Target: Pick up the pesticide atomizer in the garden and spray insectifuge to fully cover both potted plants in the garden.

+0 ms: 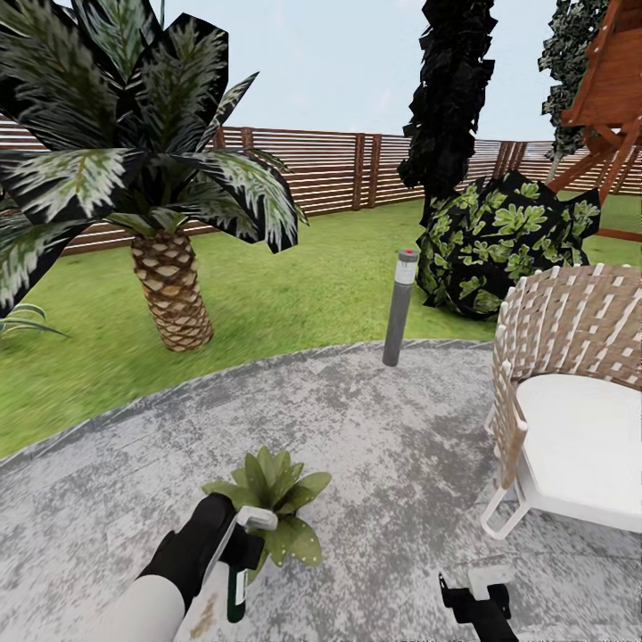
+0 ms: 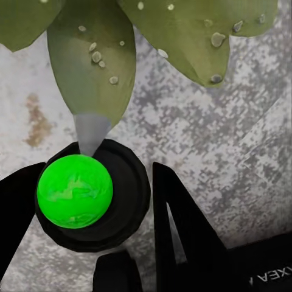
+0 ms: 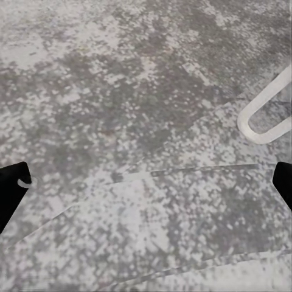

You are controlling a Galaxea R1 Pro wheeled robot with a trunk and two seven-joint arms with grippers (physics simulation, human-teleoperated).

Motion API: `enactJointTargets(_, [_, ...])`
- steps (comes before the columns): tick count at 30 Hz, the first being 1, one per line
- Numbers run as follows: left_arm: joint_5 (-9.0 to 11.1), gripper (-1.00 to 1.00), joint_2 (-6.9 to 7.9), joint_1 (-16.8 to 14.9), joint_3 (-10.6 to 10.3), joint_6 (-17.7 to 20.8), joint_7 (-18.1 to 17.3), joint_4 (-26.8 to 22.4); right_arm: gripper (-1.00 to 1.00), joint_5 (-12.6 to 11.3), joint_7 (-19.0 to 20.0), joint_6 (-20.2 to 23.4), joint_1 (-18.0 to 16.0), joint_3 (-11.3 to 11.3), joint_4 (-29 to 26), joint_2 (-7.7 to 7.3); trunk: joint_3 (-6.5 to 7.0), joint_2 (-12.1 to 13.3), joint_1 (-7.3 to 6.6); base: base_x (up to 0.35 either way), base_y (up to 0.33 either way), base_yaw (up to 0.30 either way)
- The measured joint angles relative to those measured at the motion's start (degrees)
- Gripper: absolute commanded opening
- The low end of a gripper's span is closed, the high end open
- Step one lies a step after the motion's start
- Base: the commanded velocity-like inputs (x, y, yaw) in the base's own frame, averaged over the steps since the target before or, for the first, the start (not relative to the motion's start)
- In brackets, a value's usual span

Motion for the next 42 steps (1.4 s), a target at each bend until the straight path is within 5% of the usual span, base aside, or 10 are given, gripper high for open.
enactJointTargets(8, [-0.1, -1.0, 0.09, 0.0, -0.2, -4.1, 0.1, 0.7, 1.0, 0.0, 0.0, 0.0, 0.0, 0.0, 0.0, -0.06, 0.0, 0.0, 0.0, -0.112, 0.103, -0.239])
enactJointTargets(13, [-0.2, -1.0, 0.23, -0.5, -1.0, -3.1, 0.1, 0.4, 1.0, 0.0, 0.0, 0.0, 0.0, 0.0, 0.0, -0.03, 0.0, 0.0, -0.01, -0.002, 0.002, -0.031])
enactJointTargets(20, [-0.1, -1.0, 0.61, -2.6, -3.6, 3.5, -0.3, 0.0, 1.0, 0.0, 0.0, 0.0, 0.0, 0.0, 0.0, -0.03, 0.0, 0.0, -0.01, 0.0, 0.0, -0.001])
enactJointTargets(42, [-0.1, -1.0, 0.27, -2.1, -3.8, 2.5, -0.1, 0.0, 1.0, 0.0, 0.0, 0.0, 0.0, 0.0, 0.0, -0.03, 0.0, 0.0, 0.02, -0.149, 0.203, -0.127])
